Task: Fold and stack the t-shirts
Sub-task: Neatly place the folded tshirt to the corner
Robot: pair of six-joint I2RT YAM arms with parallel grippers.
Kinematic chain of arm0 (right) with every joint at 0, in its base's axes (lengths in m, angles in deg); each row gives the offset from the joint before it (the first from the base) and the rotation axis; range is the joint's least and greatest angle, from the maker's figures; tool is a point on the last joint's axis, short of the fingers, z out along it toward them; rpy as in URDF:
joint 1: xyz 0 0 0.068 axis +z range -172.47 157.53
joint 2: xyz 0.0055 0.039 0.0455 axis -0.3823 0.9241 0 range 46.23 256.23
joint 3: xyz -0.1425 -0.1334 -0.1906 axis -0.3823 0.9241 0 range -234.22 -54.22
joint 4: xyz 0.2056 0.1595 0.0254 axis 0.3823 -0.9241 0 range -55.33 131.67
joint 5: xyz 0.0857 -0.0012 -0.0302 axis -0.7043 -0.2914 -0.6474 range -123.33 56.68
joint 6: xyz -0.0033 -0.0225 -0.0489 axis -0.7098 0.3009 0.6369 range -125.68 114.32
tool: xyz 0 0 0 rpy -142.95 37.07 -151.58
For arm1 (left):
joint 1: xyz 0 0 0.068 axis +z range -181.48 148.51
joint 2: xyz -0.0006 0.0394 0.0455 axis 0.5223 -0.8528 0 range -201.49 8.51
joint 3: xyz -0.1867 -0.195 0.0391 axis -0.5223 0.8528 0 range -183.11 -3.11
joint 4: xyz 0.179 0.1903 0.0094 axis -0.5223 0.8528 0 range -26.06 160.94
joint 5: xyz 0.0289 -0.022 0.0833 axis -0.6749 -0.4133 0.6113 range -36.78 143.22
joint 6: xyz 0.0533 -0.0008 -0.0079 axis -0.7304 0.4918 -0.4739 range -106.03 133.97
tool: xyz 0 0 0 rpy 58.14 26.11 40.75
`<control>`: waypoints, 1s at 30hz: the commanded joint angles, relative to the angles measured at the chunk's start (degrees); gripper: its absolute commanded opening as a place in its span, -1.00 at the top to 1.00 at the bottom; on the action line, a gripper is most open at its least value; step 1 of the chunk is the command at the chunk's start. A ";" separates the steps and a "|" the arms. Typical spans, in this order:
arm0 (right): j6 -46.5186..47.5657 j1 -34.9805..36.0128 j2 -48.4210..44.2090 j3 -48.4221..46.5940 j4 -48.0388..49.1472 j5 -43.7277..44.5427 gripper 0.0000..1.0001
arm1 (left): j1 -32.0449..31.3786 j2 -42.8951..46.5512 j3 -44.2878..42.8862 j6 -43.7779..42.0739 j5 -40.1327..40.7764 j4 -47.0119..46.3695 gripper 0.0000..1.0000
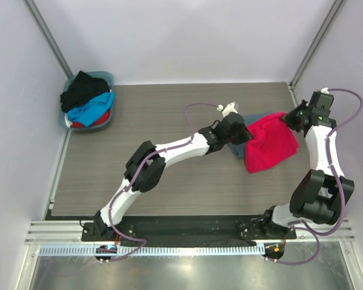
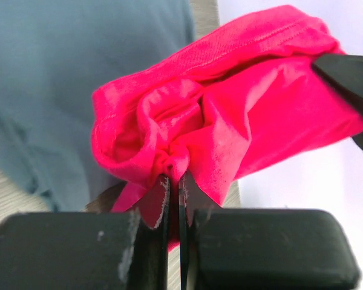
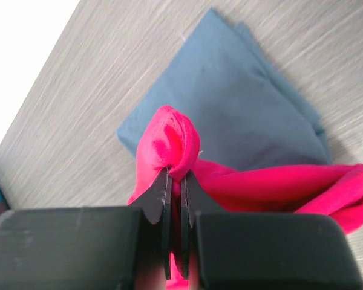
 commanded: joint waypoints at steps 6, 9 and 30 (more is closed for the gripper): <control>2.26 -0.77 3.21 -6.50 2.02 2.76 0.98 | -0.38 -3.81 -10.79 -1.02 3.03 -0.16 1.00; 2.35 -0.78 4.26 -8.08 2.02 2.67 0.98 | -0.38 -3.81 -12.29 -1.19 3.29 -0.07 1.00; 0.86 -0.78 14.02 -10.81 6.58 0.74 0.97 | 4.98 -8.99 -16.60 -1.20 3.82 0.46 1.00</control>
